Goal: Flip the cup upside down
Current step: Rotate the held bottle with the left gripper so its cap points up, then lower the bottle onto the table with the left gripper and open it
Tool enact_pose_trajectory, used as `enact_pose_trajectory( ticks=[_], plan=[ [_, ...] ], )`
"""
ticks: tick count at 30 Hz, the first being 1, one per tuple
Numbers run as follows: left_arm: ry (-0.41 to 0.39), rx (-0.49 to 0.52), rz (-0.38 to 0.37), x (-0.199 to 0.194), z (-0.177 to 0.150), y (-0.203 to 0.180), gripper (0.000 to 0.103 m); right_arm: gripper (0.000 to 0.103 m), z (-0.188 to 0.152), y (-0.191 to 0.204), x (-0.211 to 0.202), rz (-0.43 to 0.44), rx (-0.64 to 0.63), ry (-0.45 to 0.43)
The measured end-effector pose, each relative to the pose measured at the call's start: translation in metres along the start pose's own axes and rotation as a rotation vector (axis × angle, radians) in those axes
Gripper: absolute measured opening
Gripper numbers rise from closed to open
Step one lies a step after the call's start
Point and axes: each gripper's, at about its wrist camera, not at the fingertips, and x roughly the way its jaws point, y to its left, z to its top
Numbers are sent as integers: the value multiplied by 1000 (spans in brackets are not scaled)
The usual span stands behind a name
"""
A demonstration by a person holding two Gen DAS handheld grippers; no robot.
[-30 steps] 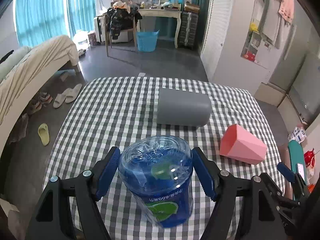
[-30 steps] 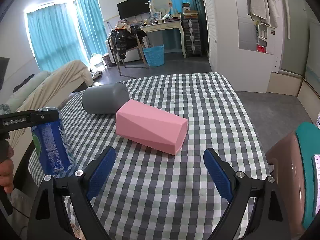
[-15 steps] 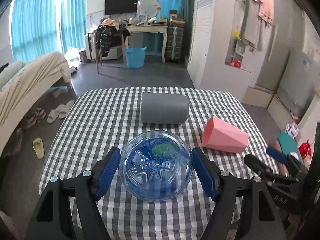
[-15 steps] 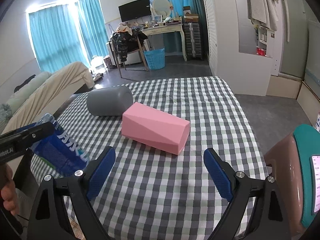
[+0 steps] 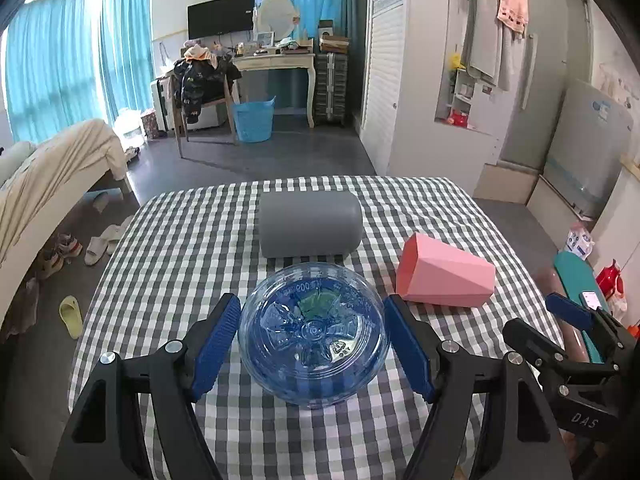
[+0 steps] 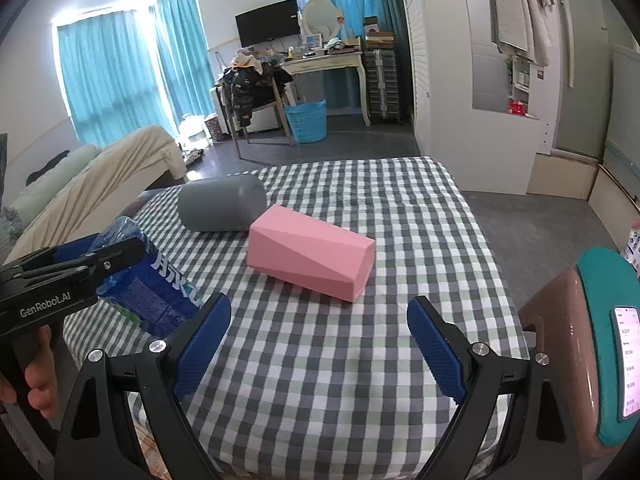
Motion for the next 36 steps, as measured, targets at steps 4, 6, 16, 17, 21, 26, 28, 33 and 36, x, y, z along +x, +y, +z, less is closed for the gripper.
enact_pose_trajectory(
  ticks=[4,6,16,17,21,26,28,33,36],
  plan=[
    [-51,20,-14,-7,2,-1,83,90,1,-2,0,-7,3,1],
    [-81,25,-19,-11,2,-1,86,90,1,-2,1,-5,1,3],
    [-43,19,-38,-1,-17,2,86,90,0,0,4,-11,-4,10],
    [-33,19,-40,2,-18,1,86,90,-1,0,5,-13,-4,13],
    [-24,25,-43,8,-21,-1,86,90,-1,2,6,-16,-8,17],
    [-58,22,-38,1,-19,0,86,90,-1,3,6,-20,-10,17],
    [-69,17,-40,-2,-17,1,86,90,0,5,5,-23,-15,13],
    [-122,20,-58,-19,-12,1,86,90,0,10,-4,-26,-28,-6],
    [-164,19,-74,-33,-9,1,86,90,1,14,-13,-32,-36,-23]
  ],
)
